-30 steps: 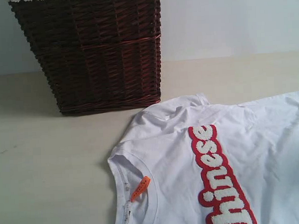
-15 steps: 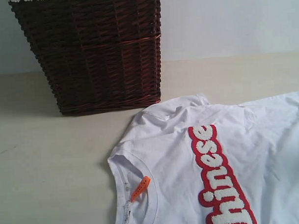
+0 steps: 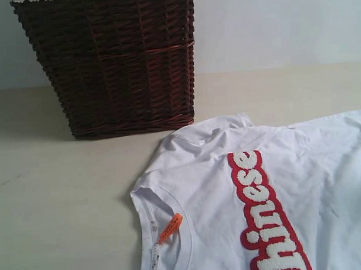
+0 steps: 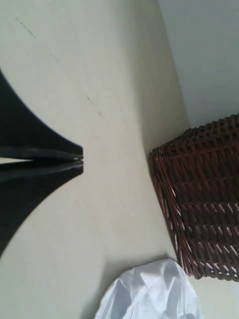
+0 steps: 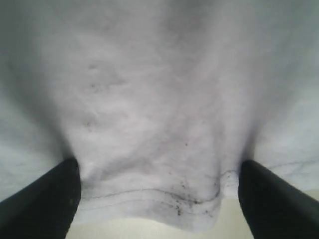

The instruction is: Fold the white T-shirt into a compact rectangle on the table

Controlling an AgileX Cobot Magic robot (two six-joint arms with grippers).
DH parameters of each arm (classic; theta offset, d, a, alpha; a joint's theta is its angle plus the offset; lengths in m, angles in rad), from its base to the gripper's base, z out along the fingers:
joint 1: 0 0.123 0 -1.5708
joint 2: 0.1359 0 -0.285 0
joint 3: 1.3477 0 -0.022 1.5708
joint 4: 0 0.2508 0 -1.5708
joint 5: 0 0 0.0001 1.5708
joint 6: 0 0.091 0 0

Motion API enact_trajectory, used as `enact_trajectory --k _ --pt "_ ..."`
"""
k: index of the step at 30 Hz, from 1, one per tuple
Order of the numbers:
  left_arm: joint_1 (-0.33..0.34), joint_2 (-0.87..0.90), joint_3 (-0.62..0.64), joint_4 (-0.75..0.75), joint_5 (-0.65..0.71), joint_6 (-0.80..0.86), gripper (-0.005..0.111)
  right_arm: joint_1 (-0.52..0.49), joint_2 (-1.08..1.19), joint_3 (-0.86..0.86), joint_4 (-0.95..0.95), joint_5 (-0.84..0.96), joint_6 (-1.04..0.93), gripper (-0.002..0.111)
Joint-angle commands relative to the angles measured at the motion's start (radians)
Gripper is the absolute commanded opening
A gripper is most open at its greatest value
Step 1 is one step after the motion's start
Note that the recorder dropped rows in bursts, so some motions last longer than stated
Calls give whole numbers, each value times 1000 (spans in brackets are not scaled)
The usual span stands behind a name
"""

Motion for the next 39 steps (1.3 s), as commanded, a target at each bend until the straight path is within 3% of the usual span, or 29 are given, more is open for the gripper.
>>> enact_trajectory --k 1,10,21,36,38,39 --pt "1 -5 -4 0 -9 -3 0 -6 10 -2 56 -35 -10 81" --pt "1 -5 -4 0 -9 -3 0 -6 -65 -2 160 -5 -98 81" --pt "1 -5 -4 0 -9 -3 0 -10 23 -2 158 -53 -88 81" --pt "1 -5 -4 0 -9 -3 0 -10 59 -2 -77 -34 -84 81" --pt "1 -5 -4 0 -9 -3 0 -10 60 -2 -75 -36 -61 78" --pt "1 -5 -4 0 -9 -3 0 -10 60 -2 -73 -36 -54 69"
